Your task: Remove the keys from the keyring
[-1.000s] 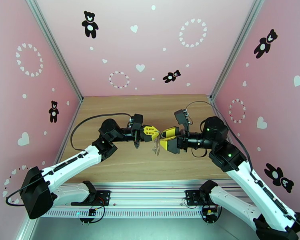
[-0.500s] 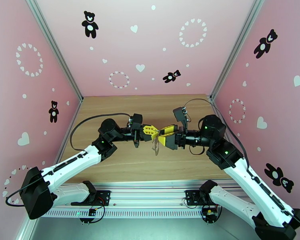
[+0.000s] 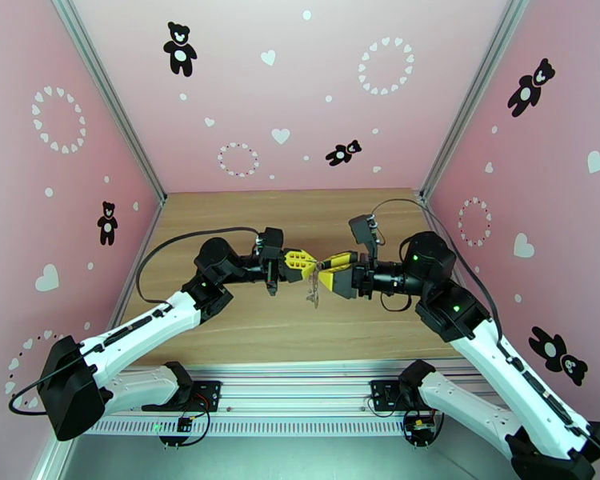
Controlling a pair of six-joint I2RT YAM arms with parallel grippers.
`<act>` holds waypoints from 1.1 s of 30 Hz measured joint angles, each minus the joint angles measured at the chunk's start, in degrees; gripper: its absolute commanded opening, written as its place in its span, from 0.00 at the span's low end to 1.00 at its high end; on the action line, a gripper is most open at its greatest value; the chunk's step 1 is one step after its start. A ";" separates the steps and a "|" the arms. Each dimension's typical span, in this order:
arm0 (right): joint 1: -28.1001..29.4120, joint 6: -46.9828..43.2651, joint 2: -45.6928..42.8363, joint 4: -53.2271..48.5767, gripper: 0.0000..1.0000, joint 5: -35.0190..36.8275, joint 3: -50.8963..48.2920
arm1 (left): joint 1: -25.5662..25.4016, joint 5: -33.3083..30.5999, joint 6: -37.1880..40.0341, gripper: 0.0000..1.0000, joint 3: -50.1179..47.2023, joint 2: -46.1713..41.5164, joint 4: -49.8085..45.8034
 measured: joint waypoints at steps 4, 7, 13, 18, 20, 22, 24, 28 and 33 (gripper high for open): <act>-0.02 0.22 0.57 0.02 0.40 0.28 0.00 | 0.00 -0.09 0.00 0.00 0.00 0.00 0.00; 0.00 0.20 0.61 0.02 0.37 0.72 0.00 | 0.00 -0.24 0.00 0.00 0.00 0.00 0.11; -0.02 -0.31 0.70 -0.57 0.27 1.66 0.00 | 0.00 -0.50 0.00 0.00 0.00 0.00 0.17; -0.02 -0.74 0.74 -0.72 0.21 2.29 0.00 | 0.00 -0.52 0.00 0.00 0.00 0.00 0.15; -0.02 -0.98 0.83 -0.92 0.18 2.69 0.00 | 0.00 -0.55 0.00 0.00 0.00 0.00 0.15; -0.02 -1.29 0.90 -1.42 0.14 3.10 0.00 | 0.00 -0.66 0.02 0.00 -0.02 0.00 0.13; -0.02 -1.55 0.98 -2.01 0.10 3.56 0.00 | 0.00 -0.68 0.04 0.00 -0.02 0.00 0.13; -0.02 -2.19 1.05 -3.19 0.05 4.72 0.02 | 0.00 -0.70 0.22 0.00 -0.07 0.00 0.02; 0.02 -2.82 1.03 -3.82 0.00 5.77 0.17 | 0.00 -1.01 0.72 0.00 -0.13 0.00 -0.55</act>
